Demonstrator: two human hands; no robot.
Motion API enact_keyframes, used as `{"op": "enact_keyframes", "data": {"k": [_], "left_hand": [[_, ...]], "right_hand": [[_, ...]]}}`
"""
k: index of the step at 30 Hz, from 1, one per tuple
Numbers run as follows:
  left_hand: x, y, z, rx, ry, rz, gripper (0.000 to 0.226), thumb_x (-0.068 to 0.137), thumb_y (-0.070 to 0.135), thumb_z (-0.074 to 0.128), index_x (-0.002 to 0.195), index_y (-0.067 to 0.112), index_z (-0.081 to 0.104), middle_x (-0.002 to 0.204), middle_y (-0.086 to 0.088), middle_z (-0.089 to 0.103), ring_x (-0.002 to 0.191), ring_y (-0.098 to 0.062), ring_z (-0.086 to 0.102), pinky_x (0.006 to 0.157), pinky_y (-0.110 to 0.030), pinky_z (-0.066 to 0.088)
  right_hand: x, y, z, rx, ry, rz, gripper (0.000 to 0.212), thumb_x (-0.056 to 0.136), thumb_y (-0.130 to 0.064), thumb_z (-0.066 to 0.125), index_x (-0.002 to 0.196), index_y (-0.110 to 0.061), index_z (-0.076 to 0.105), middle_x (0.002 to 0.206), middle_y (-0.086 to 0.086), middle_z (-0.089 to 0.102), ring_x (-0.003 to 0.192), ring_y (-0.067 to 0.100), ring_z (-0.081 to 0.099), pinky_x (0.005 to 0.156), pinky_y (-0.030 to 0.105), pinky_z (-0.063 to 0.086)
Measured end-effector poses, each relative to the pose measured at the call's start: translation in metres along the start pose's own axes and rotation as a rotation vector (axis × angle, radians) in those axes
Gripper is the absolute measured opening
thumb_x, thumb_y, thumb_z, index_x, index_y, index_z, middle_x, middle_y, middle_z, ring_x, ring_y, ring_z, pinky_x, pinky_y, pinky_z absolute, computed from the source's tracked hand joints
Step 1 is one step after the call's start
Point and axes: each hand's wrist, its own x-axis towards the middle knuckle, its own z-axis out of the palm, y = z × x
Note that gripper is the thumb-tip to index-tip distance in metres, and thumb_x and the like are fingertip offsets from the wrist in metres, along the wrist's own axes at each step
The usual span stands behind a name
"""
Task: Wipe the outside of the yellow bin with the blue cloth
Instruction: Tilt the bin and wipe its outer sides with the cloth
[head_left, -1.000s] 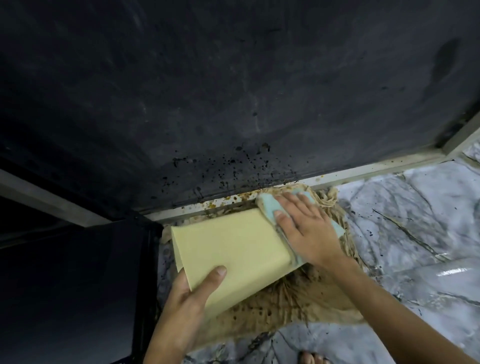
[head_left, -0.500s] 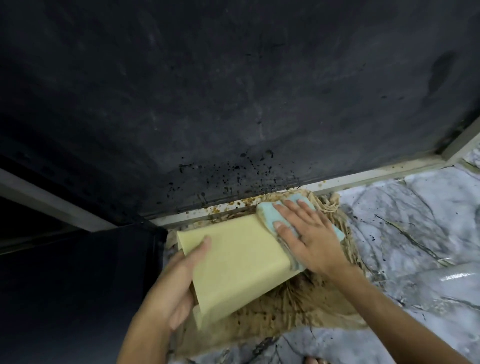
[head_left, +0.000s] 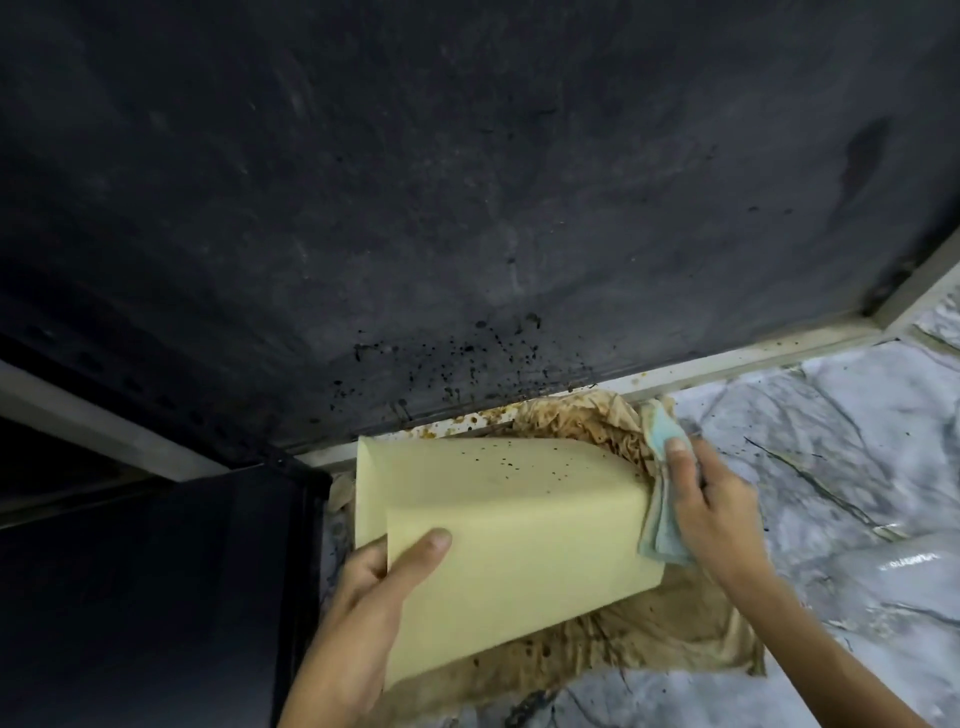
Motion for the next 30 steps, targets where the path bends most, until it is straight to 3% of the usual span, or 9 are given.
{"op": "enact_keyframes", "data": {"k": [4, 8, 10, 12, 14, 18, 23, 26, 30], "left_hand": [[0.000, 0.000, -0.002, -0.143, -0.057, -0.132, 0.076, 0.066, 0.059, 0.085, 0.133, 0.030, 0.066, 0.140, 0.000, 0.071, 0.130, -0.028, 0.065, 0.112, -0.055, 0.046], [0.007, -0.002, 0.011, -0.107, 0.079, -0.049, 0.048, 0.065, 0.039, 0.084, 0.111, 0.027, 0.075, 0.126, -0.008, 0.077, 0.118, -0.036, 0.070, 0.111, -0.058, 0.048], [0.009, -0.003, 0.018, -0.100, 0.086, -0.006, 0.061, 0.059, 0.038, 0.081, 0.117, 0.019, 0.077, 0.123, -0.011, 0.079, 0.116, -0.036, 0.071, 0.112, -0.058, 0.047], [0.012, -0.003, 0.022, -0.068, 0.064, 0.039, 0.051, 0.073, 0.030, 0.079, 0.121, 0.016, 0.076, 0.123, -0.011, 0.079, 0.117, -0.034, 0.071, 0.114, -0.055, 0.046], [0.013, -0.002, 0.022, -0.061, 0.081, 0.072, 0.037, 0.089, 0.017, 0.072, 0.126, 0.016, 0.074, 0.126, -0.012, 0.077, 0.118, -0.033, 0.071, 0.112, -0.050, 0.048], [0.017, -0.005, 0.014, -0.051, 0.014, 0.095, 0.038, 0.096, 0.009, 0.063, 0.131, 0.021, 0.070, 0.125, -0.006, 0.079, 0.118, -0.031, 0.072, 0.107, -0.050, 0.051], [0.010, -0.019, 0.010, 0.037, -0.011, 0.039, 0.038, 0.092, -0.009, 0.061, 0.121, 0.013, 0.071, 0.110, -0.010, 0.084, 0.105, -0.030, 0.077, 0.089, -0.040, 0.056], [0.011, -0.025, 0.008, 0.075, -0.021, -0.001, 0.033, 0.092, -0.010, 0.061, 0.113, 0.014, 0.073, 0.098, -0.003, 0.086, 0.093, -0.020, 0.079, 0.081, -0.035, 0.055], [0.015, -0.023, 0.013, 0.129, -0.089, 0.006, 0.034, 0.092, -0.013, 0.058, 0.112, 0.010, 0.072, 0.092, -0.006, 0.086, 0.079, -0.014, 0.081, 0.074, -0.032, 0.056]], "right_hand": [[-0.015, -0.034, -0.016, 0.172, 0.043, 0.011, 0.036, 0.107, -0.034, 0.037, 0.081, -0.018, 0.055, 0.064, 0.004, 0.057, 0.047, 0.003, 0.055, 0.038, 0.010, 0.039], [-0.049, -0.067, 0.010, 0.346, -0.305, 0.089, 0.025, 0.105, -0.037, 0.037, 0.104, -0.027, 0.060, 0.079, 0.003, 0.065, 0.052, -0.001, 0.061, 0.045, 0.014, 0.049], [-0.064, -0.075, 0.034, 0.225, -0.487, -0.034, 0.048, 0.103, -0.055, 0.028, 0.132, -0.030, 0.056, 0.116, -0.004, 0.071, 0.097, -0.003, 0.067, 0.083, 0.023, 0.056], [-0.065, -0.087, 0.057, 0.012, -0.556, -0.234, 0.053, 0.104, -0.053, 0.018, 0.148, -0.035, 0.041, 0.153, -0.018, 0.043, 0.145, -0.001, 0.030, 0.122, 0.029, 0.019], [-0.053, -0.102, 0.068, 0.015, -0.611, -0.262, 0.049, 0.106, -0.047, 0.018, 0.152, -0.037, 0.034, 0.161, -0.021, 0.028, 0.151, 0.002, 0.011, 0.124, 0.032, 0.002], [-0.029, -0.095, 0.073, 0.006, -0.710, -0.294, 0.046, 0.106, -0.050, 0.024, 0.152, -0.049, 0.022, 0.162, -0.028, 0.015, 0.151, -0.004, -0.001, 0.121, 0.028, -0.007], [-0.026, -0.018, 0.078, -0.092, -0.566, 0.064, 0.047, 0.095, -0.066, 0.016, 0.142, -0.066, 0.012, 0.158, -0.034, 0.005, 0.153, 0.003, -0.002, 0.124, 0.039, -0.005], [-0.025, -0.018, 0.087, -0.096, -0.495, 0.168, 0.047, 0.102, -0.058, 0.017, 0.149, -0.056, 0.012, 0.164, -0.025, 0.008, 0.154, 0.006, -0.005, 0.125, 0.043, -0.007], [-0.033, -0.092, 0.103, -0.063, -0.578, -0.057, 0.054, 0.104, -0.054, 0.009, 0.156, -0.045, 0.005, 0.165, -0.023, -0.001, 0.153, 0.007, -0.013, 0.124, 0.043, -0.010]]}}
